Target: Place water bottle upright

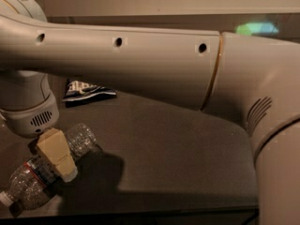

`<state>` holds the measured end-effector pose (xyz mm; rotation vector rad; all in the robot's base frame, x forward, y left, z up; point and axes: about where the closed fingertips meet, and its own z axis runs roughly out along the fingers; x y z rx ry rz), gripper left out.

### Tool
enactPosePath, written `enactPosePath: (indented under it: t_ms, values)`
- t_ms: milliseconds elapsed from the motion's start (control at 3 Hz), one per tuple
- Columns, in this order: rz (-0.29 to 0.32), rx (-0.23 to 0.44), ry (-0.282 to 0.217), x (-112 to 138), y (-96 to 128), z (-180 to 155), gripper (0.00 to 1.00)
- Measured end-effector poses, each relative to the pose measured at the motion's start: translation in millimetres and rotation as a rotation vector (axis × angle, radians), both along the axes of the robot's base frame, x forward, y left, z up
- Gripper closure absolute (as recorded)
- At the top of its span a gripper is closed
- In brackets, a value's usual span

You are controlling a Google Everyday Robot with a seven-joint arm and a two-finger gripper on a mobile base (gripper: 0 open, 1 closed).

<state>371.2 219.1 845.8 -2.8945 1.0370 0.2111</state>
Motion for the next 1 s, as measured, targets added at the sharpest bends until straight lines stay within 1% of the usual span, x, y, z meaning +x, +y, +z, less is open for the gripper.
enactPosePath:
  t_ms: [333, 667, 1000]
  values:
    - [0.023, -0.018, 0.002, -10, 5, -8, 0.0]
    - [0.033, -0.029, -0.015, -18, 7, -9, 0.16]
    - [0.039, -0.036, -0.037, -25, 8, -5, 0.39]
